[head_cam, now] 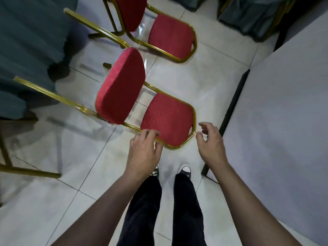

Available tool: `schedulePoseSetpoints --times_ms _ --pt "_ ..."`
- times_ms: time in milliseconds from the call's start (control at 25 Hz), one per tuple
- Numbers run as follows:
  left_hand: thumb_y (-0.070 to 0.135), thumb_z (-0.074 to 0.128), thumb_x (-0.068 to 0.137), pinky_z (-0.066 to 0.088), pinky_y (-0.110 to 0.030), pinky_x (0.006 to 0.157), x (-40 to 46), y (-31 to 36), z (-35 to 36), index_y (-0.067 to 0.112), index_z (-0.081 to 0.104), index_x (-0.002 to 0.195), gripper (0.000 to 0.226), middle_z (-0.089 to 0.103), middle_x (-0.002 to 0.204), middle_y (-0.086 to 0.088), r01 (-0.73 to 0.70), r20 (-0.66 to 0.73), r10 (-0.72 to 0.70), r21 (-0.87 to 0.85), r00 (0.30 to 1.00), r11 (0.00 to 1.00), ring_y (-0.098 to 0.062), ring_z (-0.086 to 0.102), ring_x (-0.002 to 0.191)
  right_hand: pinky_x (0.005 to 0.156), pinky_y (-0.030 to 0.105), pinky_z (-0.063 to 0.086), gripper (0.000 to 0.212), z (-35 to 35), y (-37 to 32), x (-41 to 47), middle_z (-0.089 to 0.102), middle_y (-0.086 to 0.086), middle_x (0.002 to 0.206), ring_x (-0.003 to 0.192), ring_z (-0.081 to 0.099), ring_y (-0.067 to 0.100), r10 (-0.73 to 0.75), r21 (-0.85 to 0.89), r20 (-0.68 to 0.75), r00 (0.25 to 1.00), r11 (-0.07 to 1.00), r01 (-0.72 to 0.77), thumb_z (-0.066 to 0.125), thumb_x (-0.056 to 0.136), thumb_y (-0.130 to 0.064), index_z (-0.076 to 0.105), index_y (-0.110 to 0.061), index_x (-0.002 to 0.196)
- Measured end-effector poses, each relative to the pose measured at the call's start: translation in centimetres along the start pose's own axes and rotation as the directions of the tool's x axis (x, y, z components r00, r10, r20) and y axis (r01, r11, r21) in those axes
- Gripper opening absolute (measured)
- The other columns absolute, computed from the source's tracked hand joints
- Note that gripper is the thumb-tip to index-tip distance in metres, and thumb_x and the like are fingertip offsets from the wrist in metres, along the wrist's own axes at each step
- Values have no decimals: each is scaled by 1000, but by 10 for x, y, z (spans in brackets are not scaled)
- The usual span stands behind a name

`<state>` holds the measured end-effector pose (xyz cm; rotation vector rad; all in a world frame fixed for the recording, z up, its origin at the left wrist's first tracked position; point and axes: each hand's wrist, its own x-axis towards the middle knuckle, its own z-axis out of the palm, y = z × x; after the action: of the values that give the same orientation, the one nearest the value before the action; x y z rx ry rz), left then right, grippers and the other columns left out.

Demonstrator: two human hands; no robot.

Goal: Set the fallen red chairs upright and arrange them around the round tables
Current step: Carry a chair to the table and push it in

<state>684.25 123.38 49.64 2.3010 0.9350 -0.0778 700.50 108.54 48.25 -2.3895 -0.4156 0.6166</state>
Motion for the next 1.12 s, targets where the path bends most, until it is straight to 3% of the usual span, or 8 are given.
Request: schedulePoseSetpoints --times_ms 280,440,560,640,800,960,1120 --pt "18 55 93 42 -46 101 122 -90 208 18 51 138 45 53 137 -6 22 55 -25 41 998 999 -27 52 119 86 30 47 33 145 192 156 58 0 118 106 59 14 71 -51 55 996 996 -68 52 98 -21 55 -23 131" --pt "22 59 93 43 -50 102 194 -160 343 18 49 142 50 49 141 -9 -13 72 5 109 997 994 -29 50 123 85 36 51 36 242 313 239 63 6 117 102 62 24 255 -50 2 967 966 -255 51 98 -27 53 -18 133" --pt "25 58 91 38 -53 109 231 -209 419 22 41 148 60 36 155 -11 -27 125 0 210 992 977 -33 37 137 85 37 47 45 294 389 280 59 14 125 107 59 30 395 -80 -65 916 913 -399 53 97 -29 44 -14 139" --pt "35 52 94 26 -56 117 242 -242 457 28 28 154 65 19 164 -10 -7 178 -50 302 983 953 -34 19 149 87 40 46 49 321 425 302 56 18 128 114 57 36 431 -129 -85 898 889 -439 56 96 -29 42 -10 139" --pt "47 41 95 7 -56 123 235 -264 480 30 9 159 74 -7 168 -6 -51 234 -53 418 971 907 -33 -4 154 85 46 47 34 340 448 327 57 22 121 109 58 42 428 -249 -89 900 865 -436 58 97 -22 45 -2 122" --pt "50 34 98 8 -57 122 228 -243 451 34 4 158 69 -13 167 -5 -4 314 -137 410 940 912 -34 -8 153 86 48 47 36 314 418 298 56 24 121 109 58 44 452 -312 -77 889 836 -452 55 100 -30 45 0 118" --pt "50 35 100 10 -55 123 176 -180 368 36 -5 158 72 -18 166 -3 104 339 -223 337 914 936 -32 -10 154 68 41 39 20 228 335 218 47 19 104 82 52 37 332 -231 -133 934 906 -354 58 94 -15 41 -8 102"
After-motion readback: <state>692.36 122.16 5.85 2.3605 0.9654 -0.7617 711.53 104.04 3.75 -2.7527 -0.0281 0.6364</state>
